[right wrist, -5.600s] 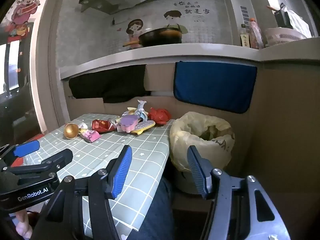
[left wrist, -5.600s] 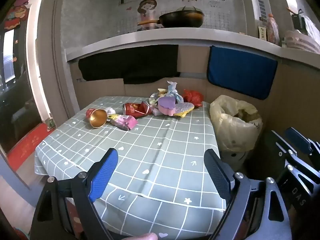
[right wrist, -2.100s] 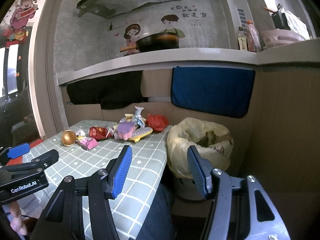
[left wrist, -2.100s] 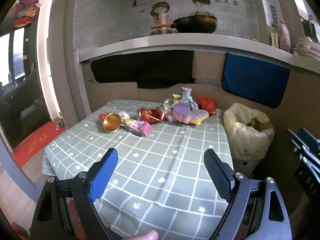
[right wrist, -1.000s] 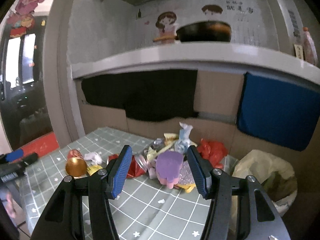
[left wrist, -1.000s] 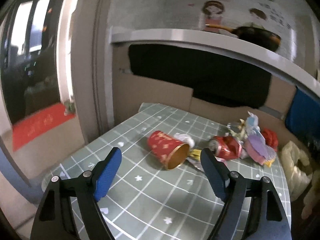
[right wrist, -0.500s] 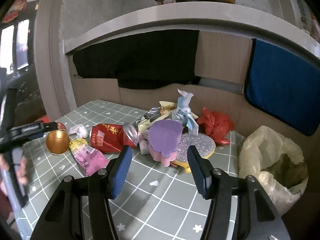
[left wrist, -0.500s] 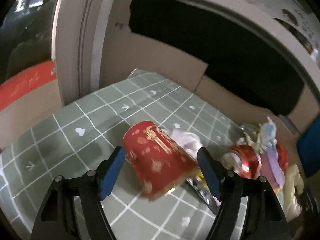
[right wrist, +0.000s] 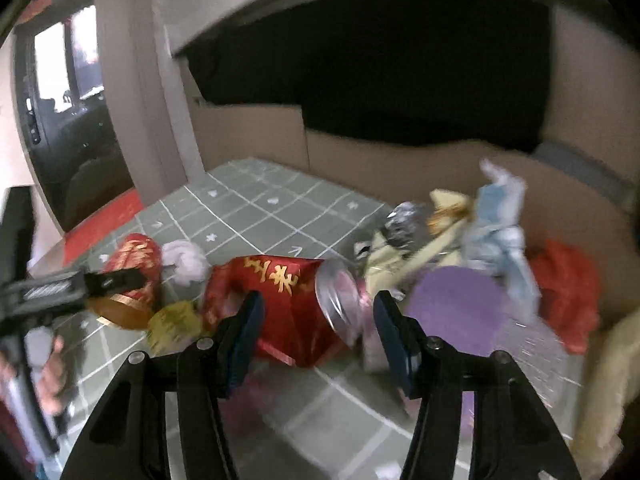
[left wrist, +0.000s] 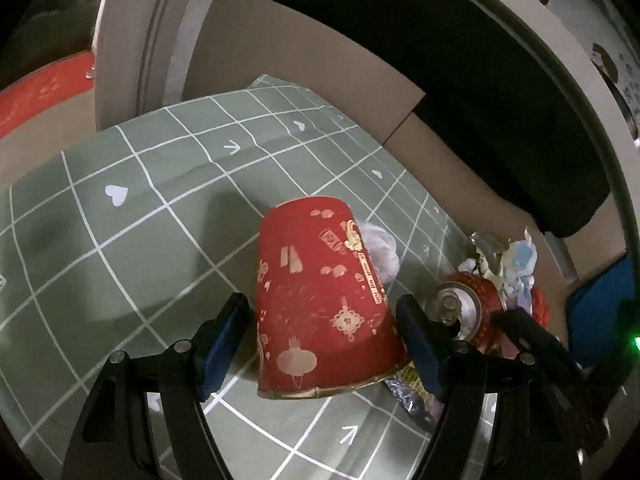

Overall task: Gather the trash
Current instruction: 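Grasp the red paper cup with the left tool while the right tool grasps the red can, then carry the red cup to the yellow trash bag and release it with the left tool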

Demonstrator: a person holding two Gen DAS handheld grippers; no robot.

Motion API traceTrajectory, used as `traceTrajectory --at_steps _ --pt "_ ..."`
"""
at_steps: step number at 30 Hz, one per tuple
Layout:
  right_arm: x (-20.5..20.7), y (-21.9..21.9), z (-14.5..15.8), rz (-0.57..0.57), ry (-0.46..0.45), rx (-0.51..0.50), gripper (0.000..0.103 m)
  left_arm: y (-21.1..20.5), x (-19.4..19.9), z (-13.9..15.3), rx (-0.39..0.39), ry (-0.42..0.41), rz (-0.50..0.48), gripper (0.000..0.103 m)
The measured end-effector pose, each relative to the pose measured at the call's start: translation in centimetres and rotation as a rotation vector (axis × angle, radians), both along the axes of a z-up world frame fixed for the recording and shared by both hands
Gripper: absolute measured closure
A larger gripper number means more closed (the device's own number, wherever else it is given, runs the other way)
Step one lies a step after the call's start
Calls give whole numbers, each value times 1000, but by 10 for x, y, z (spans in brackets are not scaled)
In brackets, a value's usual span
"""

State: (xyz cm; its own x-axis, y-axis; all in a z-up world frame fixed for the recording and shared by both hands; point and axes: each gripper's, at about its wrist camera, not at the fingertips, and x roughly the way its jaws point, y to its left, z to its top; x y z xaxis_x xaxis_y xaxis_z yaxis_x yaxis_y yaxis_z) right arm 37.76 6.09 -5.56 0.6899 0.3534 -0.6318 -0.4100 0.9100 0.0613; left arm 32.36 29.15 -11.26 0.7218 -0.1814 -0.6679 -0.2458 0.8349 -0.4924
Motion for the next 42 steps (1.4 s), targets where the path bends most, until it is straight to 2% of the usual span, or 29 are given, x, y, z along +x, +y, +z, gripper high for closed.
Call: traceTrajectory --at_steps 3,7,10,12,18,24,29,35,39,42 --pt "21 12 -14 -17 69 -42 71 -1 -3 -1 -1 -8 4 27" --pt "-1 8 -15 2 80 -75 79 -2 -4 0 4 -10 -3 28" --pt "-33 -5 -14 7 65 -106 79 -6 -9 4 18 -14 0 33" --pt "-51 -16 -14 14 69 -105 79 -14 -13 11 66 -22 -3 39" --pt "-101 -59 -12 -7 53 -82 79 -46 -28 30 143 -72 -57 41" --pt "-114 -91 3 -82 -16 -44 79 -86 -50 62 196 -181 -115 44" --pt "-119 -110 24 -86 -69 31 79 -117 -72 90 244 -289 -171 44" --pt "-132 -120 50 -115 -156 30 79 -155 -91 117 311 -407 -209 44" --pt "-140 -147 71 -170 -201 48 79 -185 -93 132 304 -455 -257 44" --pt "-149 -182 91 -245 -251 49 79 -219 -81 141 278 -460 -334 44"
